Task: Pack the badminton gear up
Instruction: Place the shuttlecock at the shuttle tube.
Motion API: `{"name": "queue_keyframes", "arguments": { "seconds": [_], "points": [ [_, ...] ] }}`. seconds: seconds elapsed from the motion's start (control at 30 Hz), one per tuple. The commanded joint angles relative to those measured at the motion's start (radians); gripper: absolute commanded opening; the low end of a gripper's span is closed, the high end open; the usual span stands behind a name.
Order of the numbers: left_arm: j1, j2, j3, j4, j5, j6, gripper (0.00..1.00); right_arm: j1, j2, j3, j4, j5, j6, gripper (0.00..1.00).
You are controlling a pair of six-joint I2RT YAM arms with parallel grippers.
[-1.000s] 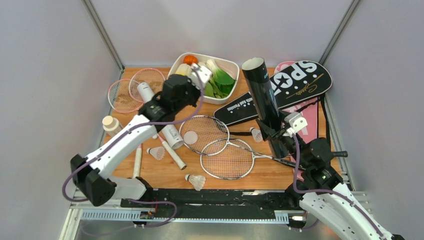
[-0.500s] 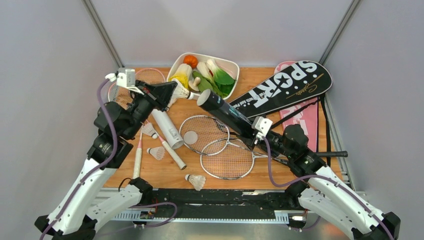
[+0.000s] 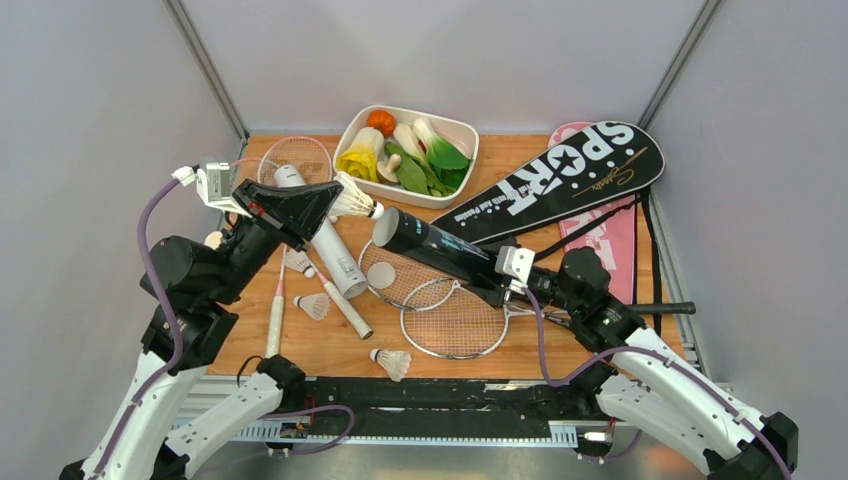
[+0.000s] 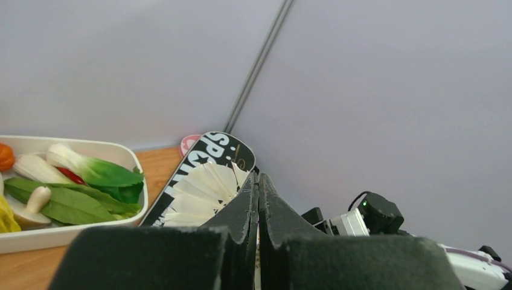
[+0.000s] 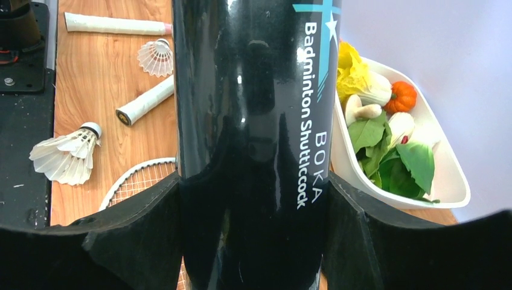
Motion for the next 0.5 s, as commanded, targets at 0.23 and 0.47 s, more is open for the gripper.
{"name": "queue_keyframes", "arguments": {
  "seconds": [0.23,0.47],
  "points": [
    [0.005,-0.049,-0.135,0.132,0.101,-0.102,0.00,0.013,-0.008,0.050,0.143,-0.026,-0.015,0.57],
    [0.004,-0.034,-0.254,0.317,0.177,-0.174,0.00,0.019,0.036,0.066,0.149,0.010,-0.009,0.56]
  ]
}}
